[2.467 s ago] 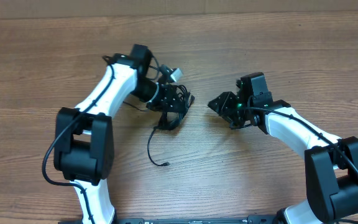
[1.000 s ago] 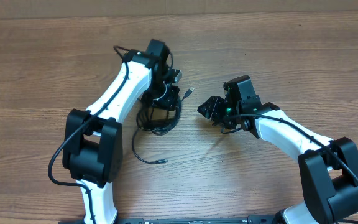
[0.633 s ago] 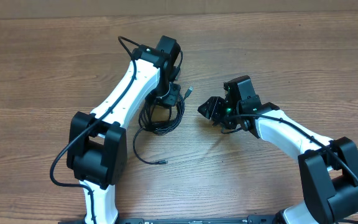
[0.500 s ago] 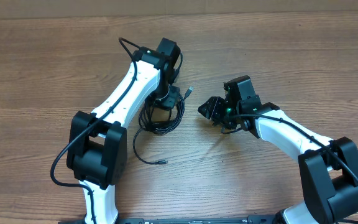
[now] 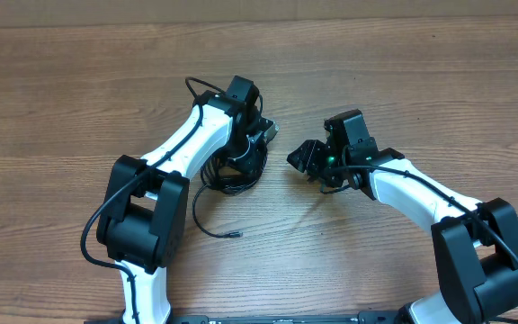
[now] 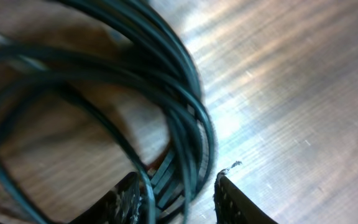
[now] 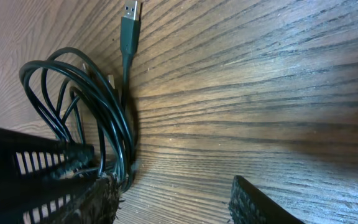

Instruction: Untangle cables

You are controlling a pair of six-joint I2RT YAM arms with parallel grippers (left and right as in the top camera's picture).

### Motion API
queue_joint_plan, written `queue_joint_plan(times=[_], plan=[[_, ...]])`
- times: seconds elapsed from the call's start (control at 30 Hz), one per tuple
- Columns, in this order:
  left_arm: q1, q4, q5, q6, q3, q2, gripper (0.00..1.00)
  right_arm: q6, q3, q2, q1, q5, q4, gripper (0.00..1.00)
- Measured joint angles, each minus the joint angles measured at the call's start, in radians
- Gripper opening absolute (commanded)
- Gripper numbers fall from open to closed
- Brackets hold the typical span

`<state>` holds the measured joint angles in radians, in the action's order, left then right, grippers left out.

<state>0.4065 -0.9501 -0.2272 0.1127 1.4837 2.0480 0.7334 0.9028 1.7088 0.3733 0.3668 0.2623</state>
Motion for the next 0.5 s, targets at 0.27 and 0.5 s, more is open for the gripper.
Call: queue_joint_plan(times=[0.27, 0.5], plan=[[0.0, 0.061, 0.104, -0.048, -0.039, 0.0, 0.44, 0.0, 0.0, 0.0, 0.0, -0.002, 0.0, 0.57], [0.0, 0.18, 0.092, -0.089, -0.115, -0.008, 0.04, 0.0, 0.0, 0.0, 0.0, -0.005, 0.0, 0.57]])
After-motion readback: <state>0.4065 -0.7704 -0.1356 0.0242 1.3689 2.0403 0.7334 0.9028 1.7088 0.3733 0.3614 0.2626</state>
